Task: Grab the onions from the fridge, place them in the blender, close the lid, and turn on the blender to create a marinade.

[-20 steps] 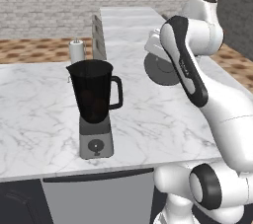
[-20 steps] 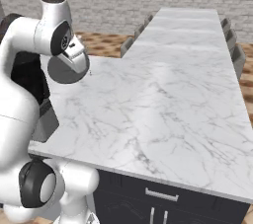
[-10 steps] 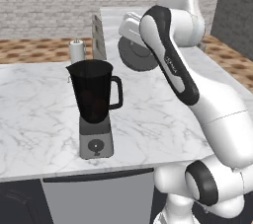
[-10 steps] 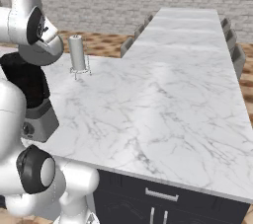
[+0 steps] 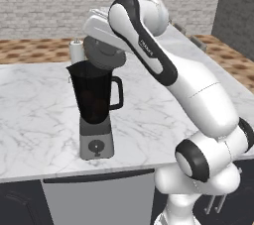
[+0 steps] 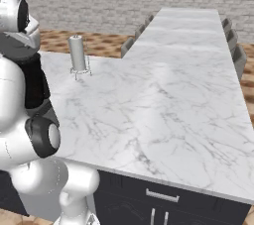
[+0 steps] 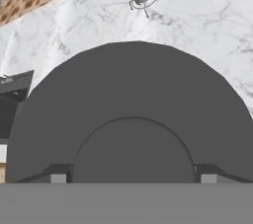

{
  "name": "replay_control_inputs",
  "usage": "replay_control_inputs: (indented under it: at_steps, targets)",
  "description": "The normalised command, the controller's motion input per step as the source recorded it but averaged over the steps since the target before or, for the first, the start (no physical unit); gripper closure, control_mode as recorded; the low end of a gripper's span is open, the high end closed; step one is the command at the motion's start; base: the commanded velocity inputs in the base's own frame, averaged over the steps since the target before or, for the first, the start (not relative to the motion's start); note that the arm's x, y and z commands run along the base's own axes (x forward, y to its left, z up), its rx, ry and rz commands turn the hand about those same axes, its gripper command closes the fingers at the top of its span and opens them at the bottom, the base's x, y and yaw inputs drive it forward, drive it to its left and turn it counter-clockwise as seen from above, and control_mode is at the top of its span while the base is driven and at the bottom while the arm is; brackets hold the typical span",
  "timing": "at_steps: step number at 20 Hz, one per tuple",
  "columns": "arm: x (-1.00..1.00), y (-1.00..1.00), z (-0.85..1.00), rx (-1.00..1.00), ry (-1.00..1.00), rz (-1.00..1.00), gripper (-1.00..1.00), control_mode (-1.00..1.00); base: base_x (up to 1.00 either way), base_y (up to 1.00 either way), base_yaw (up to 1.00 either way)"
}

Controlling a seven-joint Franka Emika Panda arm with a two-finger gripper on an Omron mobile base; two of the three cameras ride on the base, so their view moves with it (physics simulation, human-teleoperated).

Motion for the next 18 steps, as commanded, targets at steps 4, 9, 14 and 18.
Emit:
replay_control_inputs:
  at_steps: [4,9,14,18]
  targets:
    - [0.24,0.21,0.0,-0.12,0.0,0.0,1.0,-1.0,0.0,0.0,0.0]
    - [0.17,0.32,-0.07,-0.17,0.01,0.0,1.0,-1.0,0.0,0.0,0.0]
    - [0.4,0.2,-0.11,-0.07,0.09,0.0,1.0,-1.0,0.0,0.0,0.0]
    - [0.38,0.0,-0.25,-0.01,0.09,0.0,1.0,-1.0,0.0,0.0,0.0]
